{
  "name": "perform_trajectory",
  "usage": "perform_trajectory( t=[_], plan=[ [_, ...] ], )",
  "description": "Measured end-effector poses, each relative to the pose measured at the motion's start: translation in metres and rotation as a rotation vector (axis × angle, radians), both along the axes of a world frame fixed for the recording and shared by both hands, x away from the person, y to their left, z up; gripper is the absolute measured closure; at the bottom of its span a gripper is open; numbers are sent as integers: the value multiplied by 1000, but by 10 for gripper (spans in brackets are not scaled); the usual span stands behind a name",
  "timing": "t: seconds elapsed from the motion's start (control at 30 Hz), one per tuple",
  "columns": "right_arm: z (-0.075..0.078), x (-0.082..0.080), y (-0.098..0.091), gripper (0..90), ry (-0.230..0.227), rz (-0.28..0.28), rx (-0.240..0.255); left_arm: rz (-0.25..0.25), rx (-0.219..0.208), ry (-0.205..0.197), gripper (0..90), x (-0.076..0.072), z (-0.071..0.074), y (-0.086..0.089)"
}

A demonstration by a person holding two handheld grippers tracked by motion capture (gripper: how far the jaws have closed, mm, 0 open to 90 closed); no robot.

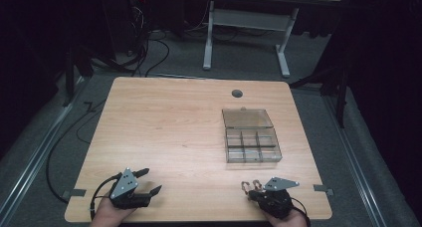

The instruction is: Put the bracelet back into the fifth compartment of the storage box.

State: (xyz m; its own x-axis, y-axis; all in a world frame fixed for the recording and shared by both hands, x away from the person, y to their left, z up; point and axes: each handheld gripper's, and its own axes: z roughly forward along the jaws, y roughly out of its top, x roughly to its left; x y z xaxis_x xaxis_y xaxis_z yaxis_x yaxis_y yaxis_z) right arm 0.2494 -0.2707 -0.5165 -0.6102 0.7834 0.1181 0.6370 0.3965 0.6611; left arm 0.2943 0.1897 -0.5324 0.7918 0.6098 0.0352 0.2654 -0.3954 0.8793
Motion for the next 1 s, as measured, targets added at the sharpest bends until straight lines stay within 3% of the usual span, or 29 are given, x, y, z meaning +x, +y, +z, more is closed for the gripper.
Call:
perform_trajectory(
  t=[0.17, 0.2, 0.23, 0.37, 0.53, 1.0],
  plan=[
    [4, -1, -14, 866, 0, -29, 1, 0, 0, 0, 270, 0, 0, 0],
    [6, -2, -19, 856, -3, -45, 11, 2, 0, 0, 271, 0, 0, 0],
    [10, -1, -29, 849, -2, -95, 12, 2, 1, 1, 270, 0, 0, 0],
    [12, 3, -41, 849, 21, -139, -20, 2, 2, 0, 270, 0, 0, 0],
    [15, 14, -46, 844, 93, -139, -117, 3, 0, -2, 271, 0, 0, 0],
    [30, 39, -35, 824, 232, -110, -265, -13, -1, -10, 273, -2, 0, 0]
  ],
)
